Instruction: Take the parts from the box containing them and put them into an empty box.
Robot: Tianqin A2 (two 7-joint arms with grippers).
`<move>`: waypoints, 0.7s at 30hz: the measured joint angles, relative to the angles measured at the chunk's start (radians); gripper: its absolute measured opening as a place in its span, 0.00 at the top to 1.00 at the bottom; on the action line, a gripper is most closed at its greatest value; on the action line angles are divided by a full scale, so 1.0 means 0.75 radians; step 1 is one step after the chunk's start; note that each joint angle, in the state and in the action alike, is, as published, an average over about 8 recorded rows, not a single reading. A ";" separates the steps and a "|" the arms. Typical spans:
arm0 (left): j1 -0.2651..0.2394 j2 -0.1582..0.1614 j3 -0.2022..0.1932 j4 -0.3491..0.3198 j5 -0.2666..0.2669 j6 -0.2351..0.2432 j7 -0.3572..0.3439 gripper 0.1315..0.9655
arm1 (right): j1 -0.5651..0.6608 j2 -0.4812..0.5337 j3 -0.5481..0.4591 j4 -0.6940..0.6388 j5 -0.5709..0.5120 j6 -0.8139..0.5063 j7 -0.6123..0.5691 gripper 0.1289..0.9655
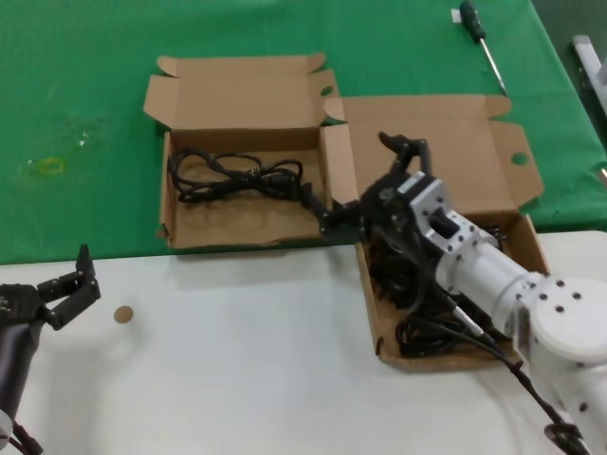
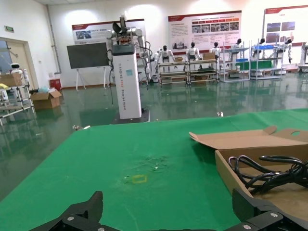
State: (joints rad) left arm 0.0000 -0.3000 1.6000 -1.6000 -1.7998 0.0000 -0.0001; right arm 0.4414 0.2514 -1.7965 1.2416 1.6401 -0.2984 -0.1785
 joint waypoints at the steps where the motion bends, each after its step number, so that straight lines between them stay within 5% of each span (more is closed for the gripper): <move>1: 0.000 0.000 0.000 0.000 0.000 0.000 0.000 0.11 | -0.019 0.002 0.009 0.016 0.007 0.013 0.008 0.00; 21: 0.000 0.000 0.000 0.000 0.000 0.000 0.000 0.00 | -0.419 0.046 0.186 0.339 0.151 0.282 0.169 0.00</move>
State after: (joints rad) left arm 0.0000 -0.3000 1.6000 -1.6000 -1.8000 0.0000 -0.0001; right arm 0.1273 0.2860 -1.6569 1.4960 1.7535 -0.0869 -0.0520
